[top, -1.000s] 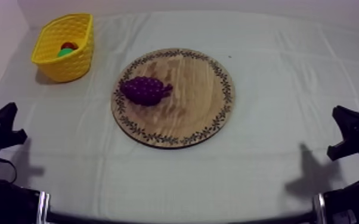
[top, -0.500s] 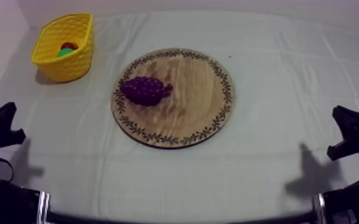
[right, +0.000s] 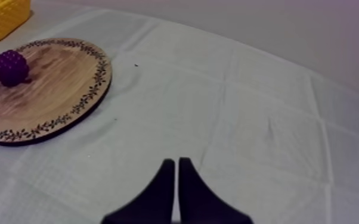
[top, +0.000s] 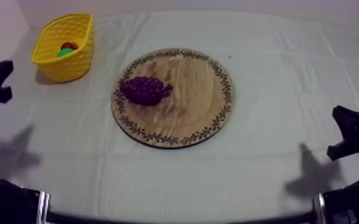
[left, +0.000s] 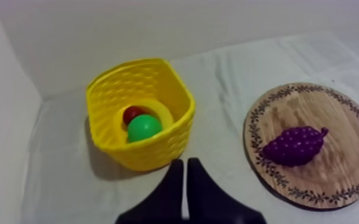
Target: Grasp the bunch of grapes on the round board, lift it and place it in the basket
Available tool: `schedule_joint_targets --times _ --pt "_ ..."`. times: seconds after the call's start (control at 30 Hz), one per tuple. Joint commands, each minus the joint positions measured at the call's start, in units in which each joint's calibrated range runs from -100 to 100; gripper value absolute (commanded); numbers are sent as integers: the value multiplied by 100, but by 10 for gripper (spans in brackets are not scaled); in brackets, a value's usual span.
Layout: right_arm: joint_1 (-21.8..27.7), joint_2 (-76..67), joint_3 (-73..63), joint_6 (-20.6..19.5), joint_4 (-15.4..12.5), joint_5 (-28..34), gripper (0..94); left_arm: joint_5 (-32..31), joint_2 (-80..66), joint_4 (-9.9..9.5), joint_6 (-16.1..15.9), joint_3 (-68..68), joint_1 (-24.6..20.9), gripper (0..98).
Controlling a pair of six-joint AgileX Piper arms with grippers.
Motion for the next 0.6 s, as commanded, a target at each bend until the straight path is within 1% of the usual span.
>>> schedule_joint_targets --times 0.0,0.13,0.27,0.37,0.57 --pt "2 -1 -3 7 1 0 4 80 1102 -2 -39 -1045 86 0" --pt "2 -1 -3 5 1 0 4 111 1912 -15 -105 -1739 276 0" --pt "2 -1 -3 7 1 0 4 92 2559 -42 -282 -2099 546 0" --pt "2 -1 -3 6 1 0 4 87 2939 -146 -315 -2315 766 0" --pt "2 -1 -3 6 1 0 4 46 3547 -394 -121 -2658 1263 0"
